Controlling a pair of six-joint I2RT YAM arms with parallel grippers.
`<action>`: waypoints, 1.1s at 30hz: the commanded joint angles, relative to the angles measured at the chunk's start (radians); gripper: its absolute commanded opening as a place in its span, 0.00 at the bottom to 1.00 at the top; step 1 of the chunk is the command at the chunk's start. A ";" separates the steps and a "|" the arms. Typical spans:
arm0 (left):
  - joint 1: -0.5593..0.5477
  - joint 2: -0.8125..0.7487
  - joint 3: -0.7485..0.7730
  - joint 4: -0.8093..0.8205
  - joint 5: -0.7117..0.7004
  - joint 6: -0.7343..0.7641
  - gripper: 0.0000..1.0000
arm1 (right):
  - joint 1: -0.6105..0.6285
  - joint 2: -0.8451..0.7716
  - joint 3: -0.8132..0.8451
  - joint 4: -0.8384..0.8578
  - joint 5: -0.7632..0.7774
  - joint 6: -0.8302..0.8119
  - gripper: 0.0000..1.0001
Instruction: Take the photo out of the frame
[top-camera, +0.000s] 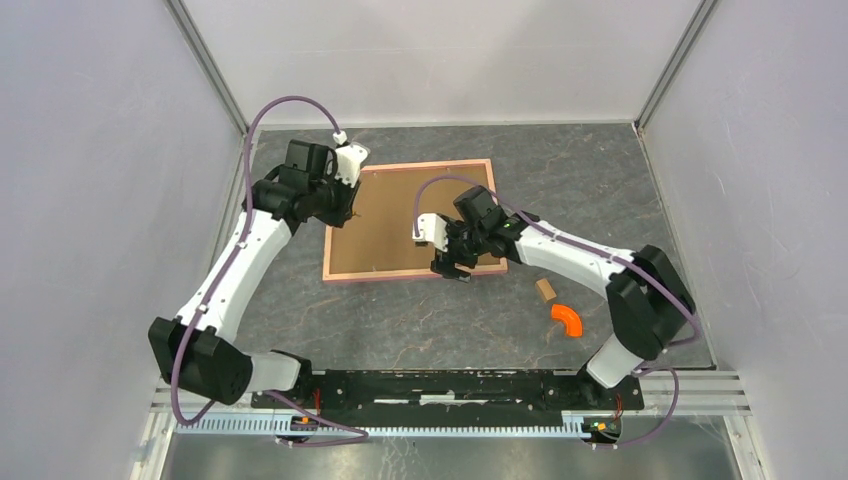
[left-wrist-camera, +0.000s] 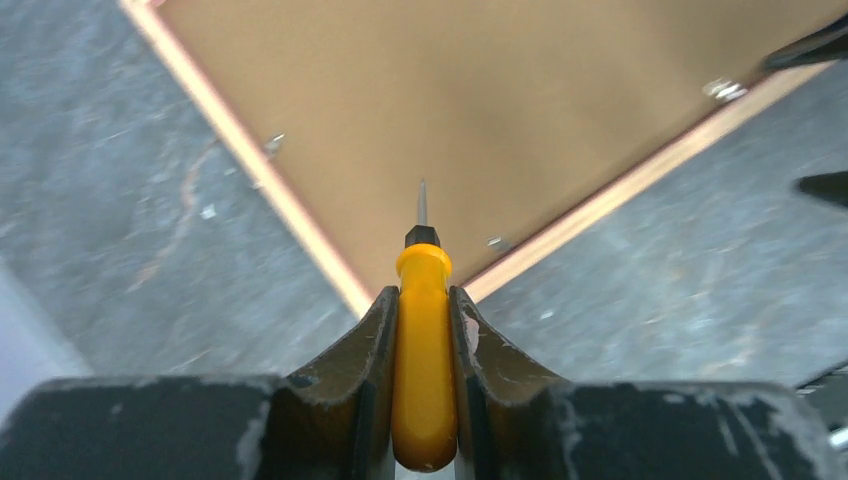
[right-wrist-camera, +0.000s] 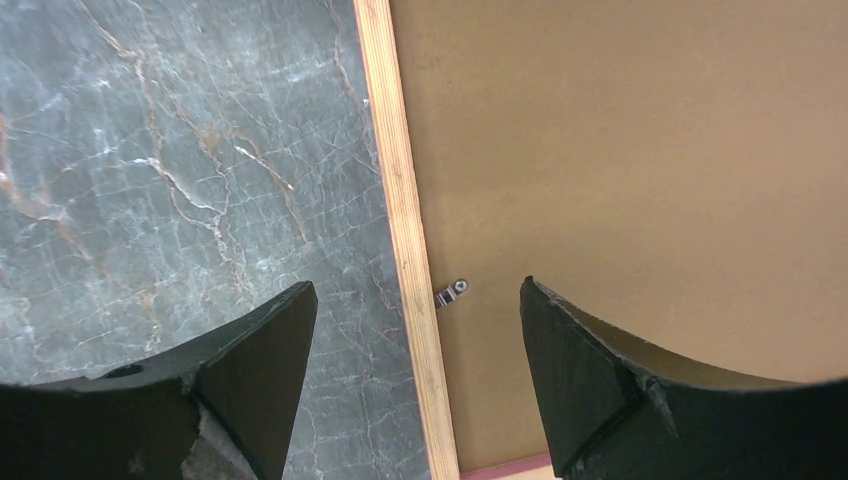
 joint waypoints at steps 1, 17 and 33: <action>0.003 0.053 0.067 -0.090 -0.263 0.281 0.02 | 0.018 0.068 0.040 0.069 0.024 -0.014 0.80; 0.023 0.313 0.208 -0.037 -0.346 0.382 0.02 | 0.064 0.201 0.065 0.103 0.023 -0.030 0.76; 0.055 0.495 0.308 -0.022 -0.310 0.435 0.02 | 0.064 0.273 0.051 0.103 0.066 -0.054 0.57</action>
